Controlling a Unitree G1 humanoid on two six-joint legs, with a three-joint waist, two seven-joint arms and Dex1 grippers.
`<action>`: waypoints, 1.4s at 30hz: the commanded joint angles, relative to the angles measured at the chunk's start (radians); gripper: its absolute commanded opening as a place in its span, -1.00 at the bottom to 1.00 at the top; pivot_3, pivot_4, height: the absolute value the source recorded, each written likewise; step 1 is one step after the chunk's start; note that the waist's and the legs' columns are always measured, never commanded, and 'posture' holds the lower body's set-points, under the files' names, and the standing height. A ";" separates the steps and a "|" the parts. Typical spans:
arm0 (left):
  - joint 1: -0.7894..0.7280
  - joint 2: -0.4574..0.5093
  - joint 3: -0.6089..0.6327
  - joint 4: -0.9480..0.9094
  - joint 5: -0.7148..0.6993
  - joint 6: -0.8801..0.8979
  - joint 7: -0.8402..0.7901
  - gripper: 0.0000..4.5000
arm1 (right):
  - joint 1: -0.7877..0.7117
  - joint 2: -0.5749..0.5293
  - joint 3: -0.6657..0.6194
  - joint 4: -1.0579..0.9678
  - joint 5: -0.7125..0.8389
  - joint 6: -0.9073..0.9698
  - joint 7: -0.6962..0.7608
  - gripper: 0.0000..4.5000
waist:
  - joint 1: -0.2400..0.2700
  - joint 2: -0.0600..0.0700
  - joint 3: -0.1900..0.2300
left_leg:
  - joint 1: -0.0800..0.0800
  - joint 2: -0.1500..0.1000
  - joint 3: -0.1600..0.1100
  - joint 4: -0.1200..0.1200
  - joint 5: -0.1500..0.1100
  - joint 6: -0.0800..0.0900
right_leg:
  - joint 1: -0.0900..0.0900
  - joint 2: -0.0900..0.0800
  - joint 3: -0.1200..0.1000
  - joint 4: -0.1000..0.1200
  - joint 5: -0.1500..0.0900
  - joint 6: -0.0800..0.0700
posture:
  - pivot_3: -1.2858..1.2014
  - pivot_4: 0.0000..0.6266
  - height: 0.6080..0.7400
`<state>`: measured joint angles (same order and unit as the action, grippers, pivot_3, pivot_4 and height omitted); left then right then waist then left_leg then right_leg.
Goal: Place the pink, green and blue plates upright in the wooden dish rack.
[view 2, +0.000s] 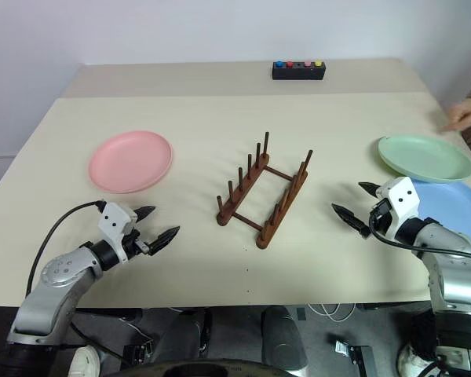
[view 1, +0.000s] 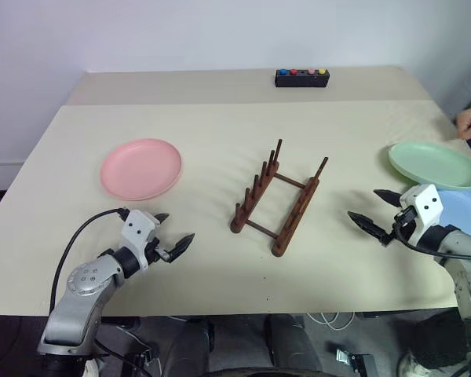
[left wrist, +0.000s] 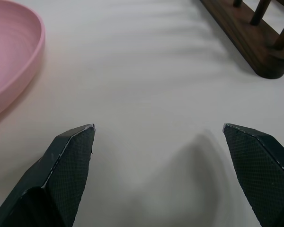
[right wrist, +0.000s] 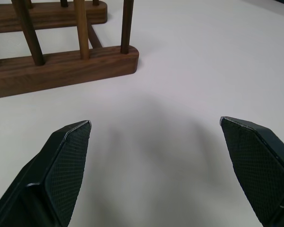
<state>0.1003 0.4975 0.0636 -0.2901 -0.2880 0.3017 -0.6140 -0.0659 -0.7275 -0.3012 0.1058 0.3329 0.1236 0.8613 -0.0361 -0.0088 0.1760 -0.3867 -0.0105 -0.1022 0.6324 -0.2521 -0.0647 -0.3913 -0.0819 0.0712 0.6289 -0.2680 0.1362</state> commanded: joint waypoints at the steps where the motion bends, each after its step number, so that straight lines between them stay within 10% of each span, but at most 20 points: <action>1: -0.012 0.001 0.015 -0.026 -0.007 -0.010 0.002 0.98 | -0.024 -0.014 -0.022 0.001 0.005 -0.021 -0.001 0.98 | 0.000 0.000 0.000 | 0.000 0.000 0.000 0.000 0.000 0.000 | 0.000 0.000 0.000 0.000 0.000 0.000 | 0.03 -0.52 0.91; 31: -0.057 0.022 -0.037 -0.045 -0.015 0.026 -0.074 0.98 | 0.000 0.085 0.034 -0.093 -0.004 -0.022 -0.079 0.98 | -0.003 0.000 0.000 | 0.000 0.000 0.000 0.000 0.000 0.000 | 0.000 0.000 0.000 0.000 0.000 0.000 | 0.03 -0.52 0.91; 42: -0.097 0.072 -0.285 -0.118 -0.059 0.126 -0.284 0.98 | 0.031 0.095 0.039 -0.145 0.010 0.002 -0.109 0.98 | -0.001 0.001 0.000 | 0.000 0.000 0.000 0.000 0.000 0.000 | -0.001 0.000 0.000 0.000 0.000 -0.001 | 0.03 -0.52 0.91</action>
<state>0.0276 0.5810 -0.1816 -0.3878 -0.3554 0.4280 -0.8823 -0.0152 -0.6368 -0.2516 0.0002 0.3322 0.1280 0.7569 -0.0368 -0.0078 0.1763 -0.3867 -0.0104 -0.1018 0.6326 -0.2521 -0.0647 -0.3917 -0.0817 0.0715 0.6290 -0.2678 0.1352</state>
